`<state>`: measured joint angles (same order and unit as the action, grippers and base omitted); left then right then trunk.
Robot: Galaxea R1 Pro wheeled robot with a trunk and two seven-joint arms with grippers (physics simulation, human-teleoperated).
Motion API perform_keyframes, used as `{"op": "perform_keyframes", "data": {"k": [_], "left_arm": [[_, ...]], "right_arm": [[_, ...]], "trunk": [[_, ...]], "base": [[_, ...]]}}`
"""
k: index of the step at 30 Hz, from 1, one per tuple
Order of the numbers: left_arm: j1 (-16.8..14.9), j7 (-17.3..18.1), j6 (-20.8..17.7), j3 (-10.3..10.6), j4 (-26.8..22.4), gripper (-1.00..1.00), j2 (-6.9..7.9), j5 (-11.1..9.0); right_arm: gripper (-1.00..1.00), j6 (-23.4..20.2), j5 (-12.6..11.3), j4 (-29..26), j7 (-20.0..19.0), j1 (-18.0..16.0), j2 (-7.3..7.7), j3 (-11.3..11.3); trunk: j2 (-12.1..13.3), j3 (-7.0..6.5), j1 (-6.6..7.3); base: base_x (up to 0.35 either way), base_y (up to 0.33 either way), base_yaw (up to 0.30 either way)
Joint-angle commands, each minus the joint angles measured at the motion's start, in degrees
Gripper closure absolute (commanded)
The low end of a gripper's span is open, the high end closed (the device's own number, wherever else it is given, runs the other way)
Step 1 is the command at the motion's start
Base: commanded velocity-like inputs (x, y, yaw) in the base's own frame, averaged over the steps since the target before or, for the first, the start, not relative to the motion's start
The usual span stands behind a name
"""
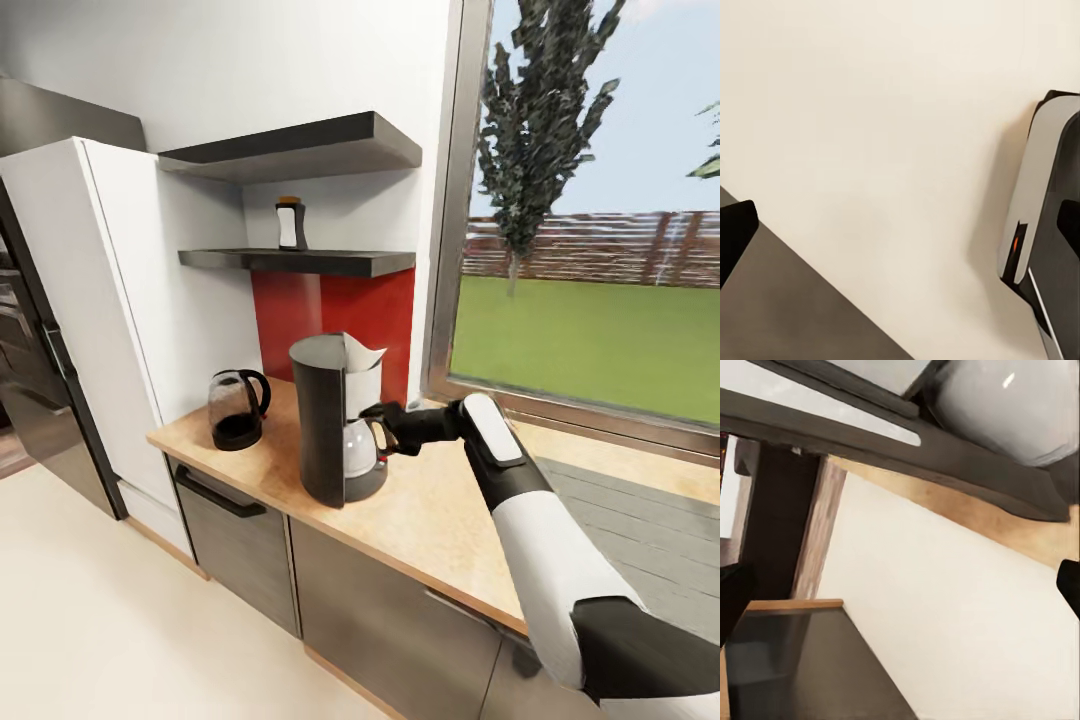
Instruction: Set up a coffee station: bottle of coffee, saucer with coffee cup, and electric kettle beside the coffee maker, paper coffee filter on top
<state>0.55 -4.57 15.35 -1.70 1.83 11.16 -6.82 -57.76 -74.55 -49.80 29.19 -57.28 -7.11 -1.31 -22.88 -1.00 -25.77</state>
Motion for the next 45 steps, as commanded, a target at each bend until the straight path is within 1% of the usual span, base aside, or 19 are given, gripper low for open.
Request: {"op": "perform_keyframes", "data": {"k": [1,3,7,11,13,15,19,22,25,26,27,30,35,38,39,40,41,43,45], "left_arm": [[0.02,0.08,0.32,-0.1,0.11,-1.0,0.0,-0.32],[0.02,0.09,0.36,-0.05,0.1,-1.0,0.0,-0.31],[0.05,0.09,0.38,0.03,0.1,-1.0,0.0,-0.3],[0.04,0.09,0.42,0.03,0.1,-1.0,0.06,-0.3],[-0.01,0.09,0.46,-0.02,0.0,-1.0,0.06,-0.36],[-0.02,0.09,0.46,-0.08,-0.03,-1.0,0.03,-0.37],[-0.02,0.09,0.47,-0.06,-0.01,-1.0,0.03,-0.32],[-0.03,0.09,0.43,-0.04,0.0,-1.0,0.01,-0.28],[-0.01,0.09,0.45,0.06,0.01,-1.0,-0.12,-0.16],[-0.02,0.09,0.46,0.1,0.01,-1.0,-0.14,-0.12],[0.0,0.09,0.46,0.16,0.02,-1.0,-0.21,-0.04],[-0.01,0.09,0.53,0.33,0.02,-1.0,-0.41,0.08],[0.05,0.09,0.61,0.46,0.0,-1.0,-0.65,0.21],[0.03,0.09,0.7,0.42,-0.05,-1.0,-0.69,0.22],[0.04,0.09,0.76,0.37,-0.06,-1.0,-0.7,0.22],[0.05,0.13,0.88,0.33,-0.12,-1.0,-0.7,0.22],[0.06,0.16,0.98,0.33,-0.19,-1.0,-0.7,0.22],[0.06,0.17,1.1,0.31,-0.23,-1.0,-0.74,0.17],[0.03,0.17,1.21,0.26,-0.29,-1.0,-0.81,0.13]], "right_arm": [[-1.0,0.03,-0.68,1.02,0.55,0.48,-0.17,-0.07],[-1.0,0.02,-0.69,3.71,0.46,1.13,-1.09,-1.93],[-1.0,0.02,-0.76,5.15,0.44,2.56,-1.59,-8.31],[-1.0,0.03,-0.77,5.03,0.4,2.82,-1.87,-11.02],[-1.0,0.02,-0.78,5.09,0.43,2.88,-2.89,-11.56],[-1.0,0.02,-0.78,5.3,0.43,3.05,-2.89,-11.76],[-1.0,0.02,-0.78,5.68,0.43,4.87,-2.89,-14.51],[-1.0,0.02,-0.78,6.48,0.37,7.83,-2.89,-17.83],[-1.0,0.02,-0.78,6.75,-0.78,11.61,-2.89,-22.71],[-1.0,0.02,-0.78,6.78,-1.85,12.93,-2.89,-24.63],[-1.0,0.02,-0.78,6.82,-4.45,15.35,-2.89,-28.61],[-1.0,0.02,-0.78,6.76,-7.03,19.92,-2.89,-35.04],[-1.0,0.05,-0.57,6.81,-7.54,29.03,-2.89,-36.82],[-1.0,0.39,0.53,8.24,-7.56,31.46,-2.89,-39.07],[-1.0,1.99,2.08,11.13,-7.56,32.01,-2.89,-41.6],[-1.0,8.33,4.86,16.82,-7.7,32.35,-2.89,-44.38],[-1.0,17.79,8.24,23.37,-8.76,32.55,-2.89,-46.43],[-1.0,27.89,12.8,32.49,-13.48,33.08,-2.89,-48.19],[-1.0,37.01,17.84,41.31,-21.55,33.78,-2.89,-48.99]], "trunk": [[-0.04,0.0,-0.02],[-0.04,0.0,-0.02],[-0.04,0.0,-0.02],[-0.04,0.0,-0.02],[-0.04,0.0,-0.02],[-0.04,0.0,-0.02],[-0.04,0.0,-0.02],[-0.04,0.0,-0.02],[-0.04,0.0,-0.02],[-0.04,0.0,-0.02],[-0.04,0.0,-0.02],[-0.04,0.0,-0.02],[-0.04,0.0,-0.02],[-0.04,0.0,-0.02],[-0.04,0.0,-0.02],[-0.04,0.0,-0.02],[-0.04,0.0,-0.02],[-0.04,0.0,-0.02],[-0.04,0.0,-0.02]], "base": [[0.0,0.0,0.0],[0.0,0.0,0.0],[0.0,0.0,0.0],[0.0,0.0,0.0],[0.0,0.0,0.0],[0.0,0.0,0.0],[0.0,0.0,0.0],[0.0,0.0,0.0],[0.0,0.0,0.0],[0.0,0.0,0.0],[0.0,0.0,0.0],[0.0,0.0,0.0],[0.0,0.0,0.0],[0.0,0.0,0.0],[0.0,0.0,0.0],[0.0,0.0,0.0],[0.0,0.0,0.0],[0.0,0.0,0.0],[0.0,0.0,0.0]]}}
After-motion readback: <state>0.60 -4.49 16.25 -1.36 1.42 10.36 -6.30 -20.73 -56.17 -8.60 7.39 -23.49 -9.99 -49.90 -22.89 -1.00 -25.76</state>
